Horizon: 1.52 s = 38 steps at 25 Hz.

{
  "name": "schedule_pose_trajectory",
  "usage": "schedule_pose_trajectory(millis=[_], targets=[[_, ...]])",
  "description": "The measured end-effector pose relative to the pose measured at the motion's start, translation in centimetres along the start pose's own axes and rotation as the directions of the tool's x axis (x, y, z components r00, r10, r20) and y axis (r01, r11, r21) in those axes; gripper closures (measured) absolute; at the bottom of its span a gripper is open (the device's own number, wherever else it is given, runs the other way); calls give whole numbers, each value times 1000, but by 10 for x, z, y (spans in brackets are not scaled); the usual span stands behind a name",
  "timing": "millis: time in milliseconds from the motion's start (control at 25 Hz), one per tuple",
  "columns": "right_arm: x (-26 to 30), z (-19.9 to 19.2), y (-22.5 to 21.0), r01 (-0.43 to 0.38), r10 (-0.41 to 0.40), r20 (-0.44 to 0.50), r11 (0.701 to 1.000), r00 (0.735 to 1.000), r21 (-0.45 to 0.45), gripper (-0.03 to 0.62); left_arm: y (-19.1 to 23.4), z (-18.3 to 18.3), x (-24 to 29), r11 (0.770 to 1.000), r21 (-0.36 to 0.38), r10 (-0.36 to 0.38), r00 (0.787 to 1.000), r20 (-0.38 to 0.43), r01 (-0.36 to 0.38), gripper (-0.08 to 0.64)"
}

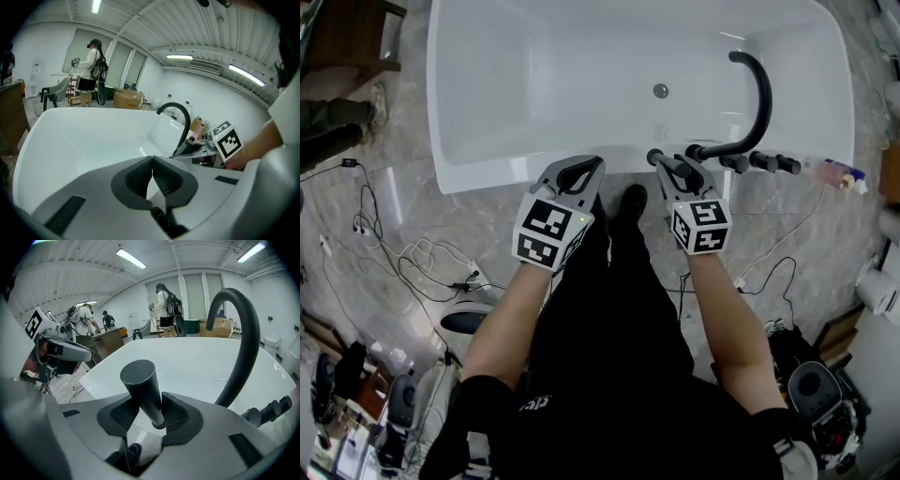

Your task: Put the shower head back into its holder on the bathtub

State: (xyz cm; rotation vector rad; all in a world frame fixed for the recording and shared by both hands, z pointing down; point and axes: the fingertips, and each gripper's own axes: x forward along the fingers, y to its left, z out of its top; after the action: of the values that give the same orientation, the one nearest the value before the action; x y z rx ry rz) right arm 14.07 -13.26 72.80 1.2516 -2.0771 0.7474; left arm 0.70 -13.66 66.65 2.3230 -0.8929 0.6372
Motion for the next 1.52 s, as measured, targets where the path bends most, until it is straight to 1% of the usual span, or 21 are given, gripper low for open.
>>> schedule_pose_trajectory(millis=[160,280,520,680,800,960,1080,1240,1400,1520], targets=[[2,3,1,5,-5,2,1000,1000,15,430,8,5,-8,1000,-4,19,1000,15,-19,544],[-4,14,8,-8,7,12,1000,1000,26,407,10,10,-20,1000,-7,26,999,26,-26,543],[-48,51,20,-19,18,62,1000,998,23,404,5,36,-49,1000,-4,25,997,68,-25,543],[-83,72,34,-4,2,91,1000,996,23,410,2,53,-78,1000,-4,19,995,99,-18,543],[-116,93,38,30,-34,140,999,990,36,468,-6,65,-99,1000,2,4,994,113,-4,543],[-155,118,39,60,-65,185,998,981,36,485,-21,80,-119,999,31,-19,993,118,16,543],[-174,133,43,73,-74,211,997,975,12,501,-20,91,-129,999,40,-14,991,129,9,543],[-194,142,47,55,-52,236,998,970,-3,531,-24,99,-139,999,34,3,990,143,-8,543],[-213,139,41,26,-24,255,1000,967,-8,558,-39,106,-139,998,58,16,991,136,-24,544],[-228,136,31,-21,16,283,1000,959,16,577,-49,114,-137,996,73,38,990,138,-49,543]])
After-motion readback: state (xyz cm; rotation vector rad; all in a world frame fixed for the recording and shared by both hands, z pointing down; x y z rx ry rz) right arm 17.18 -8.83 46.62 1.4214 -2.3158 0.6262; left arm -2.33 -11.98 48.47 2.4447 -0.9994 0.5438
